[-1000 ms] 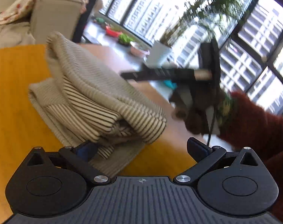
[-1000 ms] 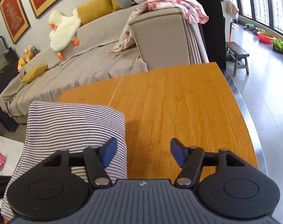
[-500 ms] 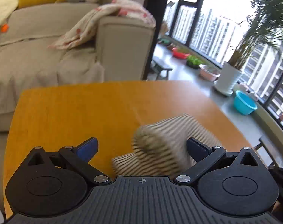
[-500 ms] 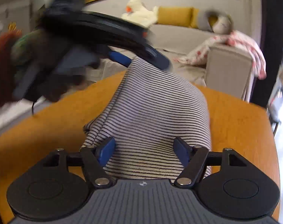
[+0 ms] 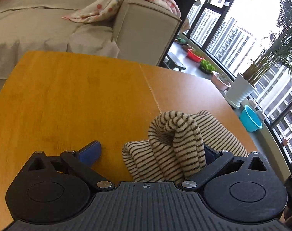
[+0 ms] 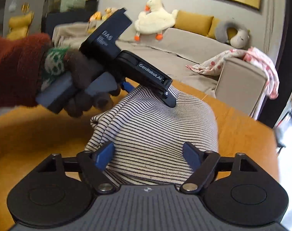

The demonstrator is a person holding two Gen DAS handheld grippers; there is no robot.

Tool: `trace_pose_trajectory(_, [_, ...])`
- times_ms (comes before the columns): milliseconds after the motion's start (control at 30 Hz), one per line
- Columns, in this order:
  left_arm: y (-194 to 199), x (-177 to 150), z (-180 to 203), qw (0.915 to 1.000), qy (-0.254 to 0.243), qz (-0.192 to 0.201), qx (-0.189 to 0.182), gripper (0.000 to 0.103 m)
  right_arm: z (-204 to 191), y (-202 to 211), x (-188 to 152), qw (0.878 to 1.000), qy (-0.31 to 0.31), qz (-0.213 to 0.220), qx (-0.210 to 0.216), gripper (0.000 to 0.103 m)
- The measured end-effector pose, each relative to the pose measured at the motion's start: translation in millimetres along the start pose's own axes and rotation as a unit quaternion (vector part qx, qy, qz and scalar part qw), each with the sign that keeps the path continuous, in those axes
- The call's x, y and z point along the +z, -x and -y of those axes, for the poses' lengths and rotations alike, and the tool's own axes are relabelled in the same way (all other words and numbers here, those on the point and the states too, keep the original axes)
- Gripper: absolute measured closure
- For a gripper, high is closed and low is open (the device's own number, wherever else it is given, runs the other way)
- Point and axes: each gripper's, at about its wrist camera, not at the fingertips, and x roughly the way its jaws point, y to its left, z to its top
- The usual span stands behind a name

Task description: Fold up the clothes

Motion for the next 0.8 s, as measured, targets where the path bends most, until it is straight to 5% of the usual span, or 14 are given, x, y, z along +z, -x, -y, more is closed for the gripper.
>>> trace_pose_trajectory(200, [-0.3, 0.6, -3.0, 0.9998, 0.011, -0.002, -0.017, 0.000, -6.2, 0.4, -3.5, 0.999, -0.031, 0.005, 0.000, 0.010])
trace_pose_trajectory(233, [-0.6, 1.2, -4.9, 0.9996, 0.017, -0.003, -0.025, 0.000, -4.4, -1.3, -2.0, 0.999, -0.045, 0.004, 0.006, 0.001])
trace_pose_trajectory(367, [-3.1, 3.0, -9.6, 0.9958, 0.043, -0.021, -0.078, 0.000, 0.0, -8.3, 3.0, 0.996, -0.092, -0.017, 0.012, 0.000])
trace_pose_trajectory(500, [3.3, -2.0, -7.9, 0.9957, 0.052, -0.013, -0.076, 0.001, -2.2, -9.5, 4.2, 0.996, -0.079, -0.025, 0.009, 0.000])
trace_pose_trajectory(633, [34.0, -13.7, -9.5, 0.9957, 0.055, 0.032, -0.067, 0.022, 0.9, 9.7, 4.6, 0.998, -0.062, 0.007, -0.009, 0.000])
trace_pose_trajectory(800, [77.9, -39.1, 6.6, 0.9958, 0.026, 0.077, -0.041, 0.057, -16.1, 32.5, -11.4, 0.991, 0.022, 0.079, -0.103, 0.003])
